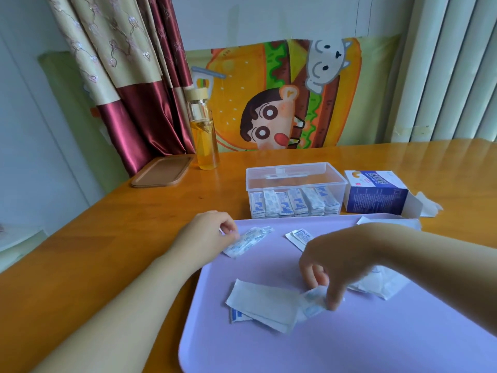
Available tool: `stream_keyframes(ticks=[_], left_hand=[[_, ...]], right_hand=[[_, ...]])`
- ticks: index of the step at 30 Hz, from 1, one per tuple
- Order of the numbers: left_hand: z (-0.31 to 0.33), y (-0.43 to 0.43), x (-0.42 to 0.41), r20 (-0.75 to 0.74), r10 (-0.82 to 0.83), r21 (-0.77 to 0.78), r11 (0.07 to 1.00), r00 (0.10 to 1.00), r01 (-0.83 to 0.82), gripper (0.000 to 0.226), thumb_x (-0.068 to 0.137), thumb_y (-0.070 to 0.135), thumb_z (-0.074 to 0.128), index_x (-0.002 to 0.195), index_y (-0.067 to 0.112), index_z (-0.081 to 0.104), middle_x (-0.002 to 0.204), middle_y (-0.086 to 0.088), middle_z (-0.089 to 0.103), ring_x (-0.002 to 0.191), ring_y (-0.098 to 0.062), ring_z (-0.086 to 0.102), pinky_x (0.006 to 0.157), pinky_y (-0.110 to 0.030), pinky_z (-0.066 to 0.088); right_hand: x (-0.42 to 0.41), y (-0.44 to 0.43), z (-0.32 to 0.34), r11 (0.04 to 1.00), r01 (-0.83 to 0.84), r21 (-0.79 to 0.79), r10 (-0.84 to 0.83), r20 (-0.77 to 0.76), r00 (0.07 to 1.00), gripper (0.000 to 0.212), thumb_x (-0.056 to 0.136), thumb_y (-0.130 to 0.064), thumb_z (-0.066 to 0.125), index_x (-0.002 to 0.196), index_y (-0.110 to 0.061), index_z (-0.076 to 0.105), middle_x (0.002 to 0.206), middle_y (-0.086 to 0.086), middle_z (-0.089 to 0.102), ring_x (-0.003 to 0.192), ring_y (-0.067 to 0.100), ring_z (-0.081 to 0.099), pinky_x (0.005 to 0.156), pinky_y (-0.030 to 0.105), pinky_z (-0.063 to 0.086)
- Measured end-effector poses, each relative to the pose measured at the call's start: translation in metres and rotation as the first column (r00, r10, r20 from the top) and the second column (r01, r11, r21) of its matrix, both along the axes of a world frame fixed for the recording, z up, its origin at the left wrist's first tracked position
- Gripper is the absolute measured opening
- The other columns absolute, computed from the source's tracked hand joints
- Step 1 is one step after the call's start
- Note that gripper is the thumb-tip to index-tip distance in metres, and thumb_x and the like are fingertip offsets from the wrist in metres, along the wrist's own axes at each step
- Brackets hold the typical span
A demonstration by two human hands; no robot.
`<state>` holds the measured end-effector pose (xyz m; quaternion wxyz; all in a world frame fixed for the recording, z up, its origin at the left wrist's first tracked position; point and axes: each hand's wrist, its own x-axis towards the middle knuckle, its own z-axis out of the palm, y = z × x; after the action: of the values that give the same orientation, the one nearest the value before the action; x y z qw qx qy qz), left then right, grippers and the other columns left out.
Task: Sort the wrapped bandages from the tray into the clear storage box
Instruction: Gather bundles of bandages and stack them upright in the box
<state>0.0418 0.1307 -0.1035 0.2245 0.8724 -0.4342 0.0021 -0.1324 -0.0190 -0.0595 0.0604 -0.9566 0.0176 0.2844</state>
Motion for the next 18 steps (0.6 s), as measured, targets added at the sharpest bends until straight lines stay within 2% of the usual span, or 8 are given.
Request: stream_keyframes(ticks=[3,6,9,11,12,14,16,18], left_hand=[[0.001,-0.006,0.003,-0.027,0.010,0.044,0.999,1.000,-0.009,0.028,0.088,0.033,0.063,0.113,0.023,0.060,0.111,0.007,0.059,0.096,-0.011,0.055,0.081,-0.027,0.047],[0.001,-0.016,0.000,-0.069,0.017,0.149,0.989,0.997,-0.006,0.042,0.087,0.038,0.062,0.124,0.019,0.056,0.121,0.002,0.058,0.105,-0.015,0.055,0.084,-0.025,0.045],[0.000,-0.028,0.000,-0.073,0.014,0.206,0.979,0.997,0.002,0.040,0.084,0.034,0.068,0.119,0.016,0.060,0.119,-0.001,0.060,0.103,-0.015,0.056,0.081,-0.024,0.045],[0.001,-0.032,-0.001,-0.118,0.016,0.213,0.977,0.993,0.010,0.035,0.082,0.030,0.070,0.114,0.016,0.064,0.114,-0.001,0.062,0.093,-0.013,0.055,0.072,-0.021,0.043],[0.002,-0.033,-0.001,-0.156,0.015,0.214,0.977,0.988,0.019,0.034,0.081,0.029,0.071,0.113,0.017,0.064,0.112,0.000,0.063,0.089,-0.012,0.054,0.069,-0.020,0.042],[0.003,-0.033,-0.002,-0.213,-0.022,0.220,0.973,0.977,0.070,0.033,0.080,0.028,0.072,0.112,0.019,0.064,0.107,0.003,0.063,0.087,-0.010,0.055,0.067,-0.019,0.043],[0.004,-0.032,-0.004,-0.234,-0.095,0.236,0.960,0.968,0.152,0.029,0.081,0.027,0.072,0.109,0.023,0.065,0.102,0.006,0.062,0.082,-0.006,0.055,0.066,-0.015,0.043],[0.006,-0.028,-0.006,-0.273,-0.141,0.206,0.958,0.952,0.201,0.023,0.082,0.026,0.071,0.104,0.024,0.065,0.094,0.012,0.060,0.076,-0.002,0.054,0.061,-0.009,0.040]], right_hand=[[0.002,-0.002,0.002,0.999,-0.014,-0.040,0.013,-0.028,1.000,0.016,0.076,-0.034,0.074,0.088,-0.029,0.065,0.074,-0.014,0.053,0.066,0.000,0.047,0.063,0.021,0.038],[-0.002,-0.008,0.009,0.998,0.027,-0.058,-0.029,-0.021,0.999,0.017,0.080,-0.037,0.068,0.093,-0.028,0.069,0.074,-0.017,0.055,0.074,0.001,0.052,0.076,0.025,0.044],[-0.010,-0.020,0.026,0.991,0.094,-0.099,-0.094,0.011,0.996,0.013,0.084,-0.038,0.063,0.094,-0.032,0.069,0.075,-0.023,0.055,0.080,-0.002,0.054,0.077,0.020,0.043],[-0.015,-0.030,0.036,0.984,0.133,-0.119,-0.128,0.045,0.991,0.009,0.087,-0.034,0.061,0.093,-0.033,0.068,0.073,-0.024,0.055,0.077,-0.005,0.053,0.070,0.015,0.040],[-0.016,-0.035,0.040,0.980,0.153,-0.129,-0.145,0.065,0.987,0.008,0.088,-0.032,0.060,0.091,-0.035,0.067,0.073,-0.024,0.055,0.076,-0.006,0.053,0.069,0.014,0.040],[-0.017,-0.042,0.049,0.974,0.190,-0.125,-0.174,0.132,0.976,0.012,0.089,-0.031,0.059,0.083,-0.039,0.064,0.077,-0.024,0.059,0.082,0.000,0.058,0.075,0.019,0.045],[-0.014,-0.042,0.054,0.975,0.219,-0.041,-0.203,0.244,0.948,0.014,0.089,-0.031,0.059,0.083,-0.043,0.063,0.079,-0.025,0.062,0.087,0.003,0.062,0.078,0.019,0.046],[-0.002,-0.036,0.048,0.968,0.229,0.103,-0.251,0.370,0.895,0.015,0.089,-0.027,0.061,0.094,-0.039,0.068,0.084,-0.023,0.065,0.089,0.002,0.062,0.077,0.016,0.044]])
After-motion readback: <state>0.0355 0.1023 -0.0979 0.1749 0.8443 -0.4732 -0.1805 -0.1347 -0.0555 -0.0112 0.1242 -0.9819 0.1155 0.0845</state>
